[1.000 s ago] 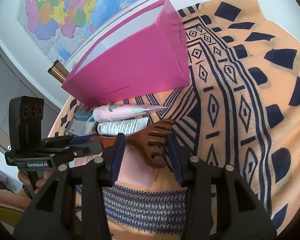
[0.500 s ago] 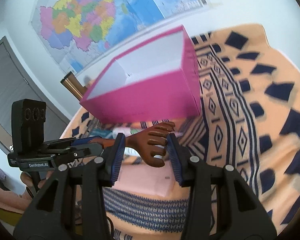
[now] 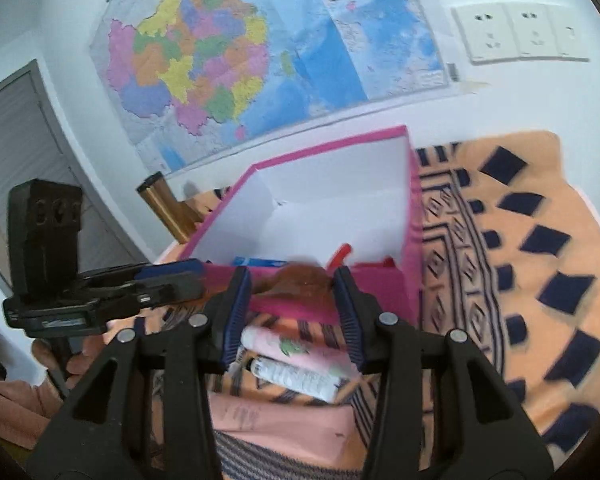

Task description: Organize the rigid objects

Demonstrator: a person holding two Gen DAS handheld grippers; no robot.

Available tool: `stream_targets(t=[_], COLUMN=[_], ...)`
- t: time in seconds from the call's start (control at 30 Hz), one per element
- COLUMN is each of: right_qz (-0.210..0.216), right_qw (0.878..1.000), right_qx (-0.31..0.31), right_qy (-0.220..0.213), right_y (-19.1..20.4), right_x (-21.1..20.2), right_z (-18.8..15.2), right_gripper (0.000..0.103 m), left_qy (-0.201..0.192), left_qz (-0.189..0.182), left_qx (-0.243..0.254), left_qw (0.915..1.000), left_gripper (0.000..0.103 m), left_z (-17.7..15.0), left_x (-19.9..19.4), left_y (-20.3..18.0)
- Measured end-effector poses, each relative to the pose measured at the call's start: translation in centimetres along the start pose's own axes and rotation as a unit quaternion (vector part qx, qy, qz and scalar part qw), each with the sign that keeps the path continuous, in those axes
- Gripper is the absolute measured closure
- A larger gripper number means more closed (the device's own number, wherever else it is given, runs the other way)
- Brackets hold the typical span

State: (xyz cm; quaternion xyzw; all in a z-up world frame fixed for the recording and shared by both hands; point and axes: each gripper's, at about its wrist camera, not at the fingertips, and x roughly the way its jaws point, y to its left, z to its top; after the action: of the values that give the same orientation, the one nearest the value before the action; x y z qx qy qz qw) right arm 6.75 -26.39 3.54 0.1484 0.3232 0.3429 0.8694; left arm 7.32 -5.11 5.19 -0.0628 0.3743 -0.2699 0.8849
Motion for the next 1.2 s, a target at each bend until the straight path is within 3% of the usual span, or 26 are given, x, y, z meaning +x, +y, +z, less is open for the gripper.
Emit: stream_targets(t=[0.1,0.17,0.3,0.53,0.7,0.83,1.07,1.2], right_qz=[-0.008,-0.014,-0.013,-0.007,-0.011,-0.006,-0.005,-0.012], right_qw=[1.000,1.000,1.000,0.995,0.990,0.984,0.983,0.984], right_qx=[-0.025,-0.019,-0.014,-0.024,0.011,0.043,0.040,0.038], right_qy=[-0.002,0.008,0.021,0.093,0.143,0.174,0.177,0.171], right_y=[0.8,0.4,-0.4,-1.2,-2.9,-3.8,-3.6,-3.8], right_x=[1.1,2.3,2.7,3.8,4.6,5.2,5.8,5.7], right_z=[0.8,1.1,0.3,-3.9,-6.7,-8.5,-9.3,-9.3], right_gripper=[0.059,0.059,0.059,0.058,0.058,0.047,0.048,0.059], left_qy=[0.008,0.011,0.025,0.061,0.089,0.110,0.132,0.141], left_qz=[-0.005,0.017,0.021,0.020,0.020,0.012,0.012,-0.001], left_qx=[-0.004,-0.004,-0.006,-0.028,-0.037,-0.044,-0.055,-0.066], left_qw=[0.9999,0.9998,0.9994,0.9975,0.9952,0.9929,0.9897,0.9878], left_gripper=[0.072,0.074,0.074,0.070,0.069,0.068,0.061,0.053], left_z=[0.9,0.9,-0.9,-5.7,-8.4,-10.2,-11.8,-12.6], left_x=[1.6,2.5,2.6,1.6,1.8,2.1,2.2,2.2], left_y=[0.2,0.6,1.4,3.8,4.1,4.0,4.4,4.5])
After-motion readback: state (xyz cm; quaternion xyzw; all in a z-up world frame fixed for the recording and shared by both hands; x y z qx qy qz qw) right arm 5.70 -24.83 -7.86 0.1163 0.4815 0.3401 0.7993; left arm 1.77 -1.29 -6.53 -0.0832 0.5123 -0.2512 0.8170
